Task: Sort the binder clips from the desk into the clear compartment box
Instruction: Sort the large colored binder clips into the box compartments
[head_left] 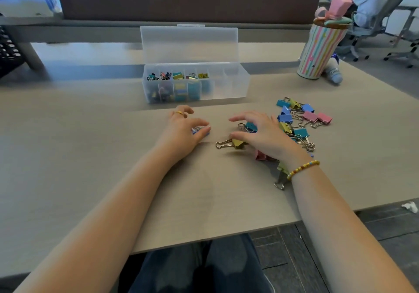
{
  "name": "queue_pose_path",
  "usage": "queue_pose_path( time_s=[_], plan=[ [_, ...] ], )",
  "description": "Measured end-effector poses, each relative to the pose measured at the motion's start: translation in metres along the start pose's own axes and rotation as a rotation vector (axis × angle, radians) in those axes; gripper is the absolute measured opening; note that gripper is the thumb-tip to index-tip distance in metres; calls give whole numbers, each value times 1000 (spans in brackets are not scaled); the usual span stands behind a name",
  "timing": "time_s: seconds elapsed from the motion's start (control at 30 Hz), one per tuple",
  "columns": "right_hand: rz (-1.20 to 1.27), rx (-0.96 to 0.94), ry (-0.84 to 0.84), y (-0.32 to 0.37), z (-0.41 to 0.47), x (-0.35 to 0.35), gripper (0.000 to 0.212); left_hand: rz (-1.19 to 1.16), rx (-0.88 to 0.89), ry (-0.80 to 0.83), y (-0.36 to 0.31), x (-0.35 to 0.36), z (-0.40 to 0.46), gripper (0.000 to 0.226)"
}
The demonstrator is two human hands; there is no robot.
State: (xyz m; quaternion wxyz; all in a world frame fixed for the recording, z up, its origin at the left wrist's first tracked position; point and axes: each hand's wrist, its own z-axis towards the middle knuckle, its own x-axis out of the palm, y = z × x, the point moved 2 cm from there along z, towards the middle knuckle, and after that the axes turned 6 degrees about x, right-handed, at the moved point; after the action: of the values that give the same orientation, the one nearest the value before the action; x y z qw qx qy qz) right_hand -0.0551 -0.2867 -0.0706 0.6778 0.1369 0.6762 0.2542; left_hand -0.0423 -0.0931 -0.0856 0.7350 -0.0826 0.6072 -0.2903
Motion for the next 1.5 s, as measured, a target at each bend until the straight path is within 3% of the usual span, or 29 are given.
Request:
queue_pose_path(
  time_s=[0.07, 0.2, 0.33, 0.47, 0.53, 0.63, 0.83, 1.1, 1.27, 1.37, 1.5],
  plan=[
    [-16, -13, 6, -2, -4, -3, 41, 36, 21, -28, -2, -3, -2, 29],
    [-197, 10, 124, -5, -4, 3, 47, -25, 52, 71, -5, 4, -6, 33],
    [-232, 15, 61, 0, 0, 5, 38, -62, 36, 83, -4, 5, -5, 33],
    [-247, 4, 42, 8, 2, 8, 40, -34, -22, 48, -4, 7, -2, 15],
    [-147, -7, -9, 11, 2, 6, 38, 3, -44, 27, -4, 9, 2, 24],
    [226, 27, -53, 15, 2, 4, 33, 56, -66, 45, -2, 8, 6, 41],
    [704, 121, -120, 37, 26, -6, 24, -86, -46, -101, -4, -14, 15, 38],
    [777, 161, -200, 48, 98, -24, 18, -574, -63, -343, 3, -51, 75, 8],
    [831, 276, -206, 32, 144, -33, 27, -239, 146, -320, 15, -65, 124, 21],
    [776, 261, -170, 29, 160, -38, 27, 171, 293, -75, 8, -66, 152, 31],
    [459, 194, -144, 31, 176, -35, 35, 592, 370, 217, 4, -55, 183, 39]
  ],
)
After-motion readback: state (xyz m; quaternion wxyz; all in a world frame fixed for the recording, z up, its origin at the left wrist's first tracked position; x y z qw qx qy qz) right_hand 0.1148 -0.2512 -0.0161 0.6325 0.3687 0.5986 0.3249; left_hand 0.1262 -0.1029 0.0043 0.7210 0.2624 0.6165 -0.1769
